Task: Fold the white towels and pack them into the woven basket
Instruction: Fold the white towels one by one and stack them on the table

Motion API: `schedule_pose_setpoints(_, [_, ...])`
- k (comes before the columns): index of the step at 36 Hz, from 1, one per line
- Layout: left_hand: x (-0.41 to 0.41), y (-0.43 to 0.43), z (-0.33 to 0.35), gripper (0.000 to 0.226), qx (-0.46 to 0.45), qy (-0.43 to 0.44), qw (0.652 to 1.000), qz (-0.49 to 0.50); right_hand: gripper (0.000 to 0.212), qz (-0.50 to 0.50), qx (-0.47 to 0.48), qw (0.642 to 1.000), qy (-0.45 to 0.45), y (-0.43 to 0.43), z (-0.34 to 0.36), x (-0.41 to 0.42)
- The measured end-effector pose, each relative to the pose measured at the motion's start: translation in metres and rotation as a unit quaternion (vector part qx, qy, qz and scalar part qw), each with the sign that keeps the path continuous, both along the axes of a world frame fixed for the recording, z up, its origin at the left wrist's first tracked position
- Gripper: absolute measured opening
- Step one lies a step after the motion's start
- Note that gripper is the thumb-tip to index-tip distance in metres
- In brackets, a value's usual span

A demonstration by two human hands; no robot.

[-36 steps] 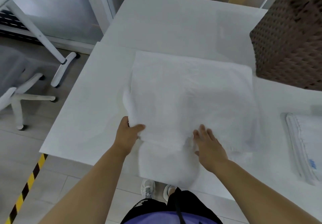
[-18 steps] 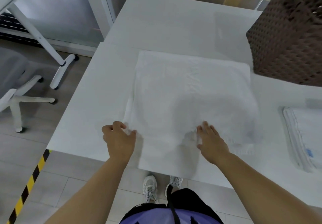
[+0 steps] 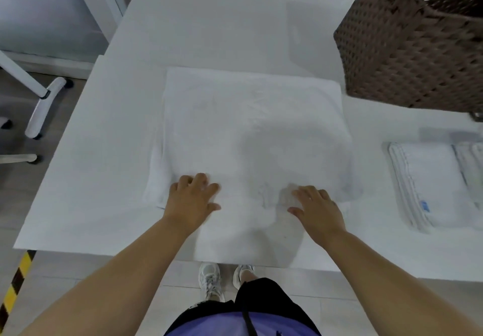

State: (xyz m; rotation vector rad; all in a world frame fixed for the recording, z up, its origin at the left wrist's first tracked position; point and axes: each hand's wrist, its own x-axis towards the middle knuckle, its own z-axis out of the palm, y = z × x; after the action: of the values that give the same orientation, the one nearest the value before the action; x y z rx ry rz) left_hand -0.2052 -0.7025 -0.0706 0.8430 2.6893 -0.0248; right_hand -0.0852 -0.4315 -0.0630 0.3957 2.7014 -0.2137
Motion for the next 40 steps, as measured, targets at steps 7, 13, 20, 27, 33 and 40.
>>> schedule_pose_setpoints(7, [0.004,0.000,0.015,0.042,-0.021,0.066,0.992,-0.107,0.045,0.007,0.010,1.000,0.010,0.002,-0.007,-0.003])
schedule_pose_setpoints(13, [0.010,0.004,0.017,0.045,-0.041,0.075,0.988,-0.126,0.043,0.034,0.036,0.999,0.012,0.003,-0.010,-0.004])
schedule_pose_setpoints(20, [-0.002,0.012,0.015,0.036,-0.070,0.035,0.994,-0.072,0.042,0.052,0.037,0.998,0.020,0.006,-0.013,-0.003])
schedule_pose_setpoints(27, [-0.023,0.005,0.015,0.047,-0.067,-0.002,0.996,-0.061,0.040,0.083,0.037,0.995,0.035,0.014,-0.011,-0.005])
schedule_pose_setpoints(33, [-0.025,-0.006,0.010,0.043,0.020,-0.021,0.999,-0.017,0.043,0.066,0.054,0.995,0.044,0.031,0.000,-0.006])
schedule_pose_setpoints(40, [-0.035,-0.009,0.036,0.043,-0.008,-0.054,0.996,-0.069,0.034,0.047,0.031,0.985,0.162,0.049,0.040,-0.026])
